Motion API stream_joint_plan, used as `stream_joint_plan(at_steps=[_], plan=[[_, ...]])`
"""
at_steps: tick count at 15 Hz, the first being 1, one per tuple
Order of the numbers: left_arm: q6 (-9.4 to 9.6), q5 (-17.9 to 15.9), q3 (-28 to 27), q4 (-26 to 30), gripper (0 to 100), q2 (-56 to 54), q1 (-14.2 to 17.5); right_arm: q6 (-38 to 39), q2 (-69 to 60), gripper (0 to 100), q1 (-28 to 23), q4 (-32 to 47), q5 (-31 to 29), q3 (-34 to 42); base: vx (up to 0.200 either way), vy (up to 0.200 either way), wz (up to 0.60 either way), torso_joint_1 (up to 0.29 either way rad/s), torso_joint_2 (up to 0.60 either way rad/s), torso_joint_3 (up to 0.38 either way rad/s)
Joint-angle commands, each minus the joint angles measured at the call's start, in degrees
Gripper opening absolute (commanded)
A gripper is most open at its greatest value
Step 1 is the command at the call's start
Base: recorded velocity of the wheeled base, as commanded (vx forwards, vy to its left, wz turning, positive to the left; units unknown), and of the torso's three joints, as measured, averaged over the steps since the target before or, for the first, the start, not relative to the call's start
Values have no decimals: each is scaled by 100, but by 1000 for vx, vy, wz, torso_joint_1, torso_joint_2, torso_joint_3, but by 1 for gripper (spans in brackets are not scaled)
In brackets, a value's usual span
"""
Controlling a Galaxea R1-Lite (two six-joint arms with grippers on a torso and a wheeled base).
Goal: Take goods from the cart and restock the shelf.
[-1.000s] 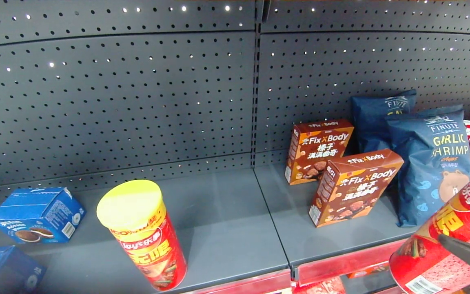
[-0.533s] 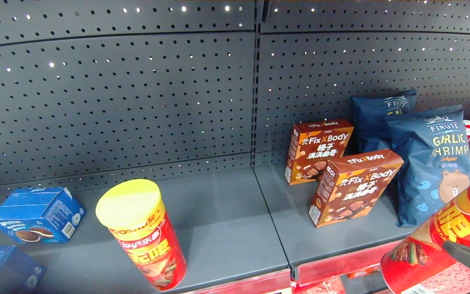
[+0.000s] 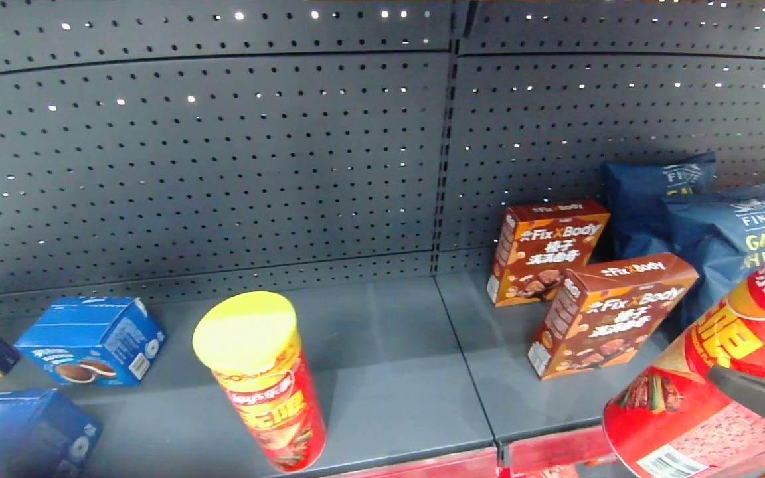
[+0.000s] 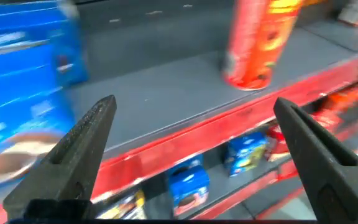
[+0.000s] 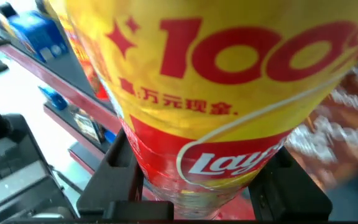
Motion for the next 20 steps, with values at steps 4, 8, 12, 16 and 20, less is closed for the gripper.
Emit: stream_joint_plan(at_steps=[4,8,12,16,20], plan=[[1,2,0,0,100,-2,4,29,259,0,2,-48,24,-142,0,0,0,0,0,0],[1,2,0,0,100,-2,4,11,259,0,2,-48,41,-124,0,0,300,1,1,1],[-25,37,0,0,100,-2,4,20,259,0,-7,-48,59,-80,0,0,150,-3,-2,1],[-25,37,0,0,100,-2,4,11,488,0,-42,-83,50,-133,0,0,0,0,0,0],[-25,37,0,0,100,-2,4,2,1112,0,-42,-241,-11,-283,0,0,0,0,0,0]])
